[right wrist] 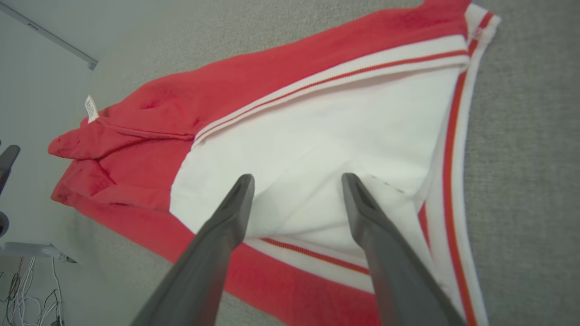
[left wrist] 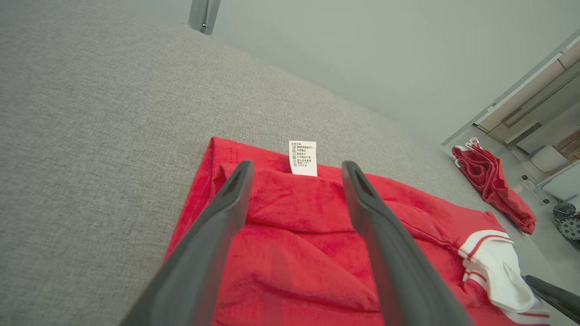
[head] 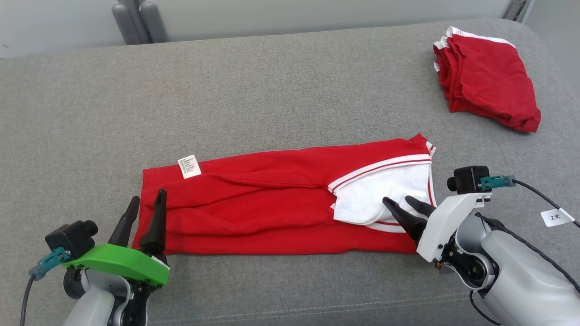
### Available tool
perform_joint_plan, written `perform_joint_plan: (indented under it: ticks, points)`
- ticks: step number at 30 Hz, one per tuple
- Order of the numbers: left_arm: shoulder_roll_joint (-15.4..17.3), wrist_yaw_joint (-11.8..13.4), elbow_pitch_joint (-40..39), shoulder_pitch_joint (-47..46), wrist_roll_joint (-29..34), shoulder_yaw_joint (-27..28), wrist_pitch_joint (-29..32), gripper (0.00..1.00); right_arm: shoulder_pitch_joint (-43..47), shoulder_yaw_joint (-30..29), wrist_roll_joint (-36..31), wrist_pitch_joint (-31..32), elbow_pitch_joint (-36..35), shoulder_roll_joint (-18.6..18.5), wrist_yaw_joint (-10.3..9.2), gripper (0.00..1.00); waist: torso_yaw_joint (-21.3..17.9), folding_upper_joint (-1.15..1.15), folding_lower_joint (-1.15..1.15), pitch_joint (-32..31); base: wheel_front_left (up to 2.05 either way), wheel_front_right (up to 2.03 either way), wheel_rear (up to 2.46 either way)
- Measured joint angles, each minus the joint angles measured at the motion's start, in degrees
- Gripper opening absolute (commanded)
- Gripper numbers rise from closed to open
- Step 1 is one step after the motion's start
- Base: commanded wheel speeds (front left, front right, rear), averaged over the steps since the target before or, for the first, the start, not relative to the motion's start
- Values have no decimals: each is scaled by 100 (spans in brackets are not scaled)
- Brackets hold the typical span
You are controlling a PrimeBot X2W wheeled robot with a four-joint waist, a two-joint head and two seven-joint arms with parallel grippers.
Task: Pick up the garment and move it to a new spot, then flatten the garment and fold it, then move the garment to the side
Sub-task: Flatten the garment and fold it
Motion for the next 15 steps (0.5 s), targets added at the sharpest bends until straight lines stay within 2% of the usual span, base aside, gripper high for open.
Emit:
perform_joint_plan:
  ticks: [1,3,9,12,15]
  points:
    - [0,0,0,0,0,0,0,100,0,0,0,0,0,0,0,100,0,0,0,0,0,0,0]
    - [0,0,12,1,0,33,0,100,16,9,26,58,0,-26,21,85,-5,0,0,-3,0,0,0]
    - [7,0,37,26,0,156,0,100,236,66,38,238,36,-171,21,71,-118,0,0,-15,0,0,0]
    - [8,0,32,36,0,163,0,100,387,53,59,259,49,-278,12,76,-199,0,0,-23,0,0,0]
    - [7,0,27,62,1,119,0,100,443,-103,66,125,-3,-345,-46,87,-267,0,0,-28,0,0,0]
